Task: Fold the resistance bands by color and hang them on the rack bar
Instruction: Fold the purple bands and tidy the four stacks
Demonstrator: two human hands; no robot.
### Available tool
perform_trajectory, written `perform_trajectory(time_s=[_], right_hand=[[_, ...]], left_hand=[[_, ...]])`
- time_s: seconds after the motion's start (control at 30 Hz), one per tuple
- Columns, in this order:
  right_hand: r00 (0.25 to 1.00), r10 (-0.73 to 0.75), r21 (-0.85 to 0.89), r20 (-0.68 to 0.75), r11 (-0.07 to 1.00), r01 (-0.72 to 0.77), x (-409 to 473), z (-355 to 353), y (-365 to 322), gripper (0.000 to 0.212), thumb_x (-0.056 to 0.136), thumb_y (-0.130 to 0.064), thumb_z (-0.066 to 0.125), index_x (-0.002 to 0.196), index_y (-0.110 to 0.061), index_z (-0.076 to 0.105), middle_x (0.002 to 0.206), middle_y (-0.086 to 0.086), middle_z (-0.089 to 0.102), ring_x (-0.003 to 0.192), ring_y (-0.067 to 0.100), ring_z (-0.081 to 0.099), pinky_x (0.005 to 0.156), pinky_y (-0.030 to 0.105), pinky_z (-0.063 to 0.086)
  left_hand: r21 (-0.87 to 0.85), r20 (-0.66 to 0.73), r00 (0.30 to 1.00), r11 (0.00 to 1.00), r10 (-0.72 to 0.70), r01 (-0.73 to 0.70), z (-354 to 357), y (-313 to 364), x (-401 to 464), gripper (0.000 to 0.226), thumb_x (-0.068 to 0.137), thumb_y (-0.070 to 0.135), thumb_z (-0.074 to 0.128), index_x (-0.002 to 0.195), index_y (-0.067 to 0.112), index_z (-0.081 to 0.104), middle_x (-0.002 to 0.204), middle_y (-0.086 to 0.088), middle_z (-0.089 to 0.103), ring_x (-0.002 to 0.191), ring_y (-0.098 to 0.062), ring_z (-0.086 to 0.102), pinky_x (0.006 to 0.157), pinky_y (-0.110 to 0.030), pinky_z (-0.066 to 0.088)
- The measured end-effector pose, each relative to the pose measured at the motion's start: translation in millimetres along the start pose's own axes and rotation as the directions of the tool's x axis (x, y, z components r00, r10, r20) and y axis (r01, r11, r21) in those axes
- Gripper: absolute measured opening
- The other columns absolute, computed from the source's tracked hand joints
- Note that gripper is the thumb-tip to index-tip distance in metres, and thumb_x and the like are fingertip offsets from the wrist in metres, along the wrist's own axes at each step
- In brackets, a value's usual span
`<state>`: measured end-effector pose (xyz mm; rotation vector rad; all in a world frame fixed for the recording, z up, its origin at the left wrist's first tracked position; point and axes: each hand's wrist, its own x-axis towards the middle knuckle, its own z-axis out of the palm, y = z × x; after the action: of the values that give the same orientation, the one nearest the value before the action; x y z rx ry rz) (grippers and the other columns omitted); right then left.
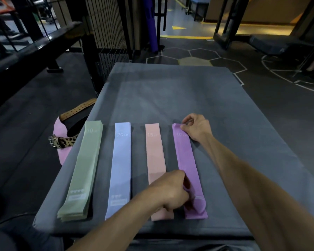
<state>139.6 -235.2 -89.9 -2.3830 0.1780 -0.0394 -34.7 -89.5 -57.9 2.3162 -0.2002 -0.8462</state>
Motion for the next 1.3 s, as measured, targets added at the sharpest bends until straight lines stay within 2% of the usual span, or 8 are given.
perform_trajectory(time_s=[0.2,0.33,0.47,0.6,0.73,0.87,1.1,1.3], right_hand=[[0.995,0.1,0.042,-0.004,0.994,-0.1,-32,-19,-2,0.03,0.086,-0.033,0.072,0.109,-0.019,0.058,0.091,0.004,0.069,0.077,0.02,0.063,0.072,0.027,0.047],[0.908,0.251,0.11,0.336,0.947,-0.302,-90,-52,-2,0.024,0.091,-0.018,0.068,0.104,-0.009,0.051,0.069,0.017,0.061,0.048,0.022,0.057,0.049,0.031,0.052],[0.844,0.268,-0.086,0.465,0.962,-0.258,-151,-88,-10,0.037,0.093,-0.02,0.066,0.115,0.008,0.058,0.086,0.026,0.073,0.074,0.041,0.072,0.07,0.049,0.062],[0.794,0.29,-0.16,0.534,0.957,-0.243,-187,-95,-10,0.035,0.094,-0.024,0.065,0.119,0.0,0.059,0.092,0.024,0.074,0.07,0.028,0.072,0.075,0.047,0.063],[0.835,0.262,-0.098,0.484,0.964,-0.246,-203,-84,13,0.042,0.087,-0.021,0.073,0.122,-0.012,0.051,0.083,0.016,0.071,0.065,0.026,0.068,0.066,0.042,0.06],[0.892,0.214,-0.033,0.399,0.975,-0.219,-210,-74,29,0.042,0.084,-0.016,0.078,0.12,-0.007,0.056,0.071,0.01,0.067,0.048,0.015,0.059,0.047,0.026,0.051],[0.918,0.205,0.061,0.34,0.969,-0.24,-212,-68,30,0.023,0.086,-0.017,0.073,0.106,-0.012,0.064,0.073,0.013,0.064,0.043,0.014,0.053,0.041,0.02,0.042],[0.926,0.19,0.009,0.325,0.979,-0.204,-207,-60,43,0.04,0.075,-0.017,0.081,0.112,-0.013,0.067,0.071,0.008,0.067,0.049,0.012,0.055,0.05,0.023,0.044]], left_hand=[[-0.007,-0.011,1.0,1.0,0.017,-0.017,0,8,-7,0.005,0.095,0.024,0.058,0.091,0.022,0.056,0.097,-0.007,0.067,0.07,-0.024,0.062,0.05,-0.027,0.047],[-0.051,-0.003,1.0,0.999,-0.005,0.005,2,13,-18,0.011,0.097,0.028,0.054,0.095,0.018,0.058,0.079,-0.004,0.062,0.062,-0.025,0.053,0.043,-0.022,0.037],[-0.14,0.015,1.0,0.99,-0.004,0.006,2,16,-27,0.014,0.095,0.028,0.053,0.093,0.016,0.061,0.075,-0.005,0.071,0.052,-0.02,0.044,0.04,-0.02,0.031],[-0.186,-0.009,1.0,0.983,-0.008,0.006,5,19,-36,0.013,0.095,0.014,0.053,0.085,0.016,0.061,0.045,0.01,0.059,0.048,-0.016,0.04,0.04,-0.019,0.028],[-0.203,-0.029,0.999,0.979,-0.026,0.019,10,18,-39,0.017,0.095,0.009,0.056,0.081,0.019,0.055,0.059,-0.001,0.056,0.055,-0.02,0.041,0.043,-0.022,0.028],[-0.202,-0.021,0.999,0.979,-0.035,0.03,14,18,-42,0.016,0.096,0.009,0.055,0.084,0.02,0.053,0.042,0.01,0.057,0.058,-0.019,0.044,0.043,-0.021,0.029],[-0.329,-0.067,0.994,0.943,-0.081,0.054,17,10,-37,0.008,0.098,0.01,0.053,0.096,0.017,0.051,0.085,-0.016,0.07,0.057,-0.018,0.042,0.04,-0.02,0.028],[-0.283,-0.083,0.994,0.958,-0.067,0.041,23,12,-42,0.009,0.1,0.012,0.053,0.093,0.018,0.051,0.051,0.004,0.065,0.05,-0.014,0.043,0.044,-0.023,0.03]])
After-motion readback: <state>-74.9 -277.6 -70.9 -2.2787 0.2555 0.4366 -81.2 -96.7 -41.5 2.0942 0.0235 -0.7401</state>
